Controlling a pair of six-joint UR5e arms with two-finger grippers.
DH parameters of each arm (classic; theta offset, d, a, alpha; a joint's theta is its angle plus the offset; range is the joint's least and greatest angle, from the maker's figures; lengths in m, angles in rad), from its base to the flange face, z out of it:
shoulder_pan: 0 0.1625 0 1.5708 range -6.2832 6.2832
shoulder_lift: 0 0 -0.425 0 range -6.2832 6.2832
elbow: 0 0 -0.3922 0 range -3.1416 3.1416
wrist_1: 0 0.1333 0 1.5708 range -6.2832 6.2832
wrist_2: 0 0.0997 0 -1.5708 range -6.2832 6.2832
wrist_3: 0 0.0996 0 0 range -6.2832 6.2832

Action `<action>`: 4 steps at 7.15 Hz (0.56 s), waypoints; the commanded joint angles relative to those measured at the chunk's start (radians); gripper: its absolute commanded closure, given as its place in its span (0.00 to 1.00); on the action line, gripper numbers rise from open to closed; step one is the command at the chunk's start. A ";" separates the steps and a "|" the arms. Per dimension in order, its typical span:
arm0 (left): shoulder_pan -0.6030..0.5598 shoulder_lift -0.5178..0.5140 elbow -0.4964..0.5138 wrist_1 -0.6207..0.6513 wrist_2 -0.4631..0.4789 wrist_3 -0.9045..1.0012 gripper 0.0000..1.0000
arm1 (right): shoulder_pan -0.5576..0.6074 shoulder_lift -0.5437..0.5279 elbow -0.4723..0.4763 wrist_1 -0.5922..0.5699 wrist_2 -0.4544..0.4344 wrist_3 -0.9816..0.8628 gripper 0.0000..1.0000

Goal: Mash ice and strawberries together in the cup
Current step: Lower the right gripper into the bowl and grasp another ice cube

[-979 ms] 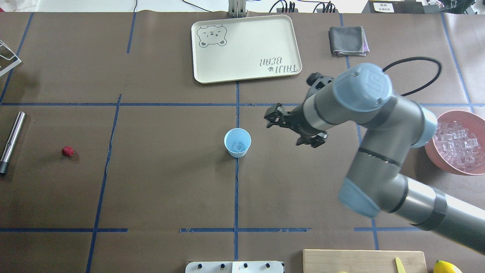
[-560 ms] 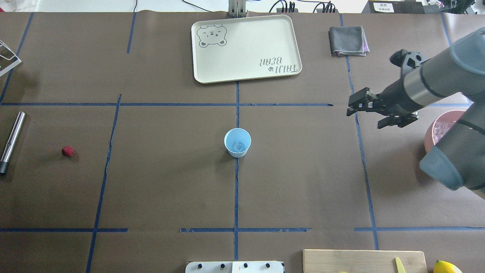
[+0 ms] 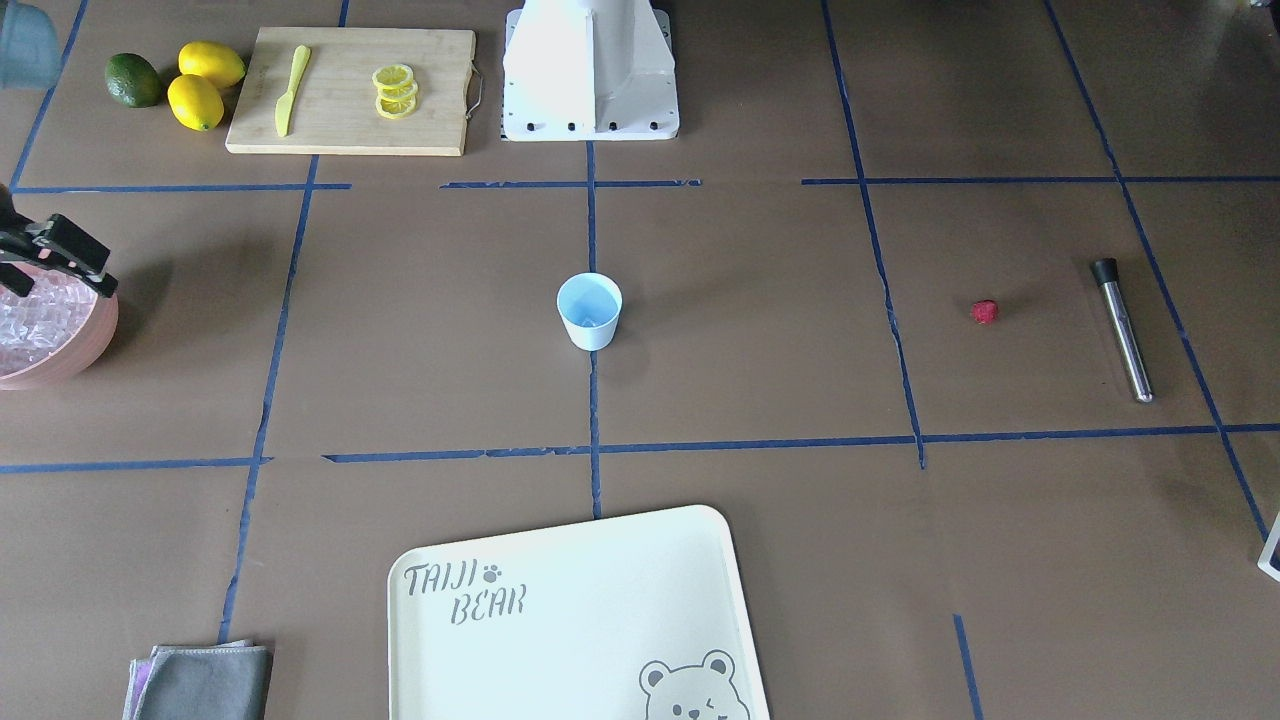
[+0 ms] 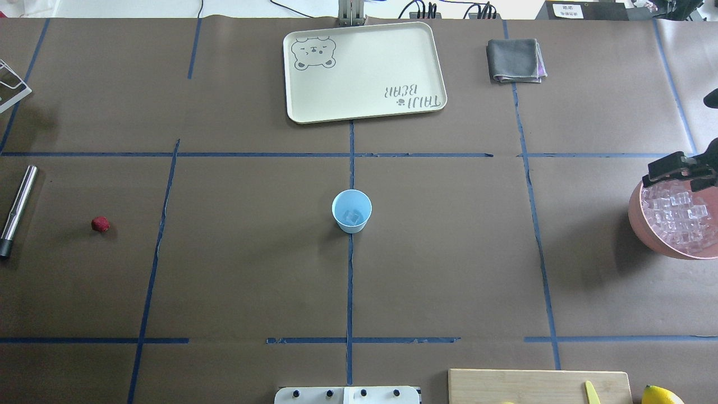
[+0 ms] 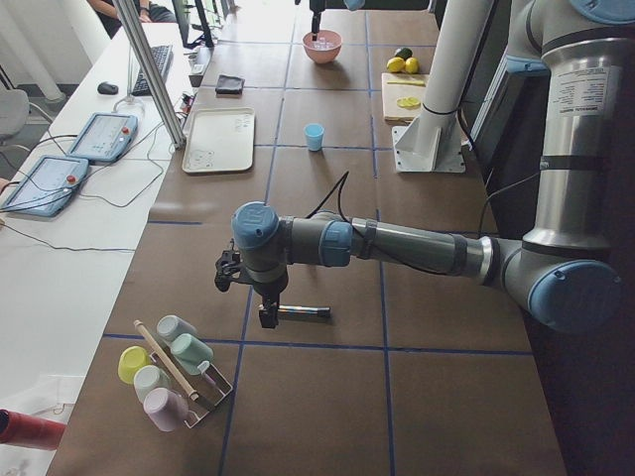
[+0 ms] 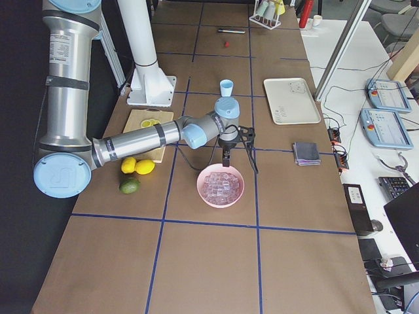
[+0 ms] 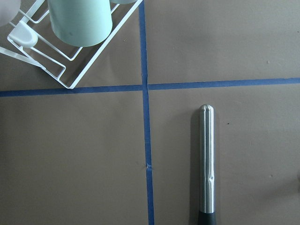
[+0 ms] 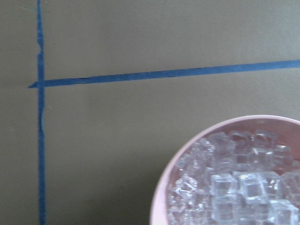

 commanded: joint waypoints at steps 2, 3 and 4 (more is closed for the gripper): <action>-0.002 0.000 -0.002 0.000 -0.004 0.000 0.00 | 0.018 -0.037 -0.104 0.004 -0.051 -0.155 0.00; -0.002 0.000 -0.002 0.000 -0.004 0.000 0.00 | 0.018 -0.039 -0.099 0.004 -0.050 -0.153 0.00; 0.000 0.000 -0.002 0.000 -0.004 0.000 0.00 | 0.017 -0.045 -0.102 0.004 -0.048 -0.153 0.00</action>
